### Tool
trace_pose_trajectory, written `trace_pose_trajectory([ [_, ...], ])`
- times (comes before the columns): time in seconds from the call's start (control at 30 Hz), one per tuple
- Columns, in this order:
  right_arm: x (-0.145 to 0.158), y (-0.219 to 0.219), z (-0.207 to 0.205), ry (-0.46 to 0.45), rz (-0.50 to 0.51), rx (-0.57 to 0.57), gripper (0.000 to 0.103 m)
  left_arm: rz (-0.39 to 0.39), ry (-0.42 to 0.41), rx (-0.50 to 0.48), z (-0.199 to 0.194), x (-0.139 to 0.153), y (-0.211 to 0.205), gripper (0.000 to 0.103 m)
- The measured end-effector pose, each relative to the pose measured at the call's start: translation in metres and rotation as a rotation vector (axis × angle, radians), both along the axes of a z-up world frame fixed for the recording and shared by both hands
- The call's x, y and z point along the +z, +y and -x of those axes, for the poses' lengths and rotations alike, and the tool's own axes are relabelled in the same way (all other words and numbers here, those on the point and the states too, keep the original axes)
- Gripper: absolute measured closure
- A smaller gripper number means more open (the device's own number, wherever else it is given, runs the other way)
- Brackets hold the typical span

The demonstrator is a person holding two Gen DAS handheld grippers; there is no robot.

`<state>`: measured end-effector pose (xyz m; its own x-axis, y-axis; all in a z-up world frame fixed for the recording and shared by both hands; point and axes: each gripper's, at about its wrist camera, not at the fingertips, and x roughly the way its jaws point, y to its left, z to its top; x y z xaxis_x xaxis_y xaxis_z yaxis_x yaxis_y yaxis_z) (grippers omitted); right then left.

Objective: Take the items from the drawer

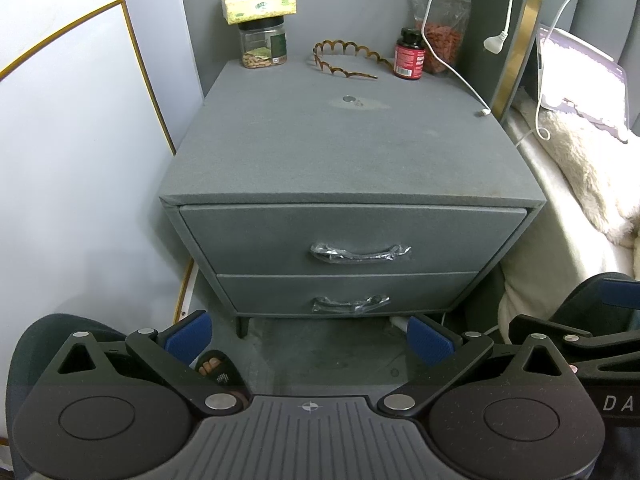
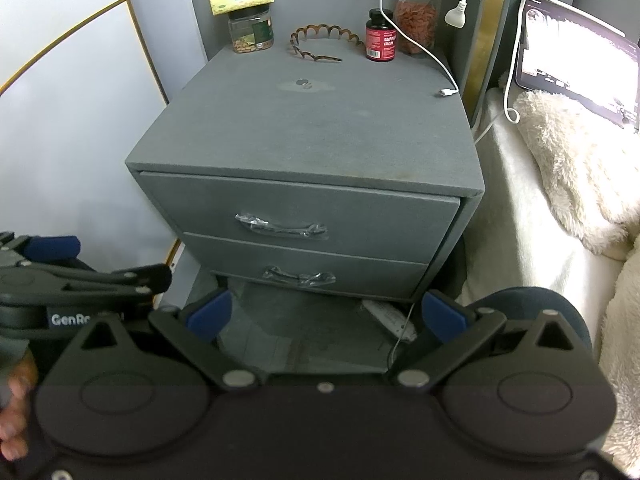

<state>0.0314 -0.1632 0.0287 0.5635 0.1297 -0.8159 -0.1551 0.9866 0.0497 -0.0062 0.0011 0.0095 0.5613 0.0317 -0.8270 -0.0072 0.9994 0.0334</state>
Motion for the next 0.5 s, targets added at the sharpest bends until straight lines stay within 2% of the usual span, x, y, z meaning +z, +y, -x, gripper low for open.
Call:
trace_pose_trajectory([
  [0.5, 0.0007, 0.0012, 0.0022, 0.0, 0.002, 0.003, 0.0, -0.004, -0.003, 0.001, -0.0001, -0.0015, -0.0007, 0.0],
])
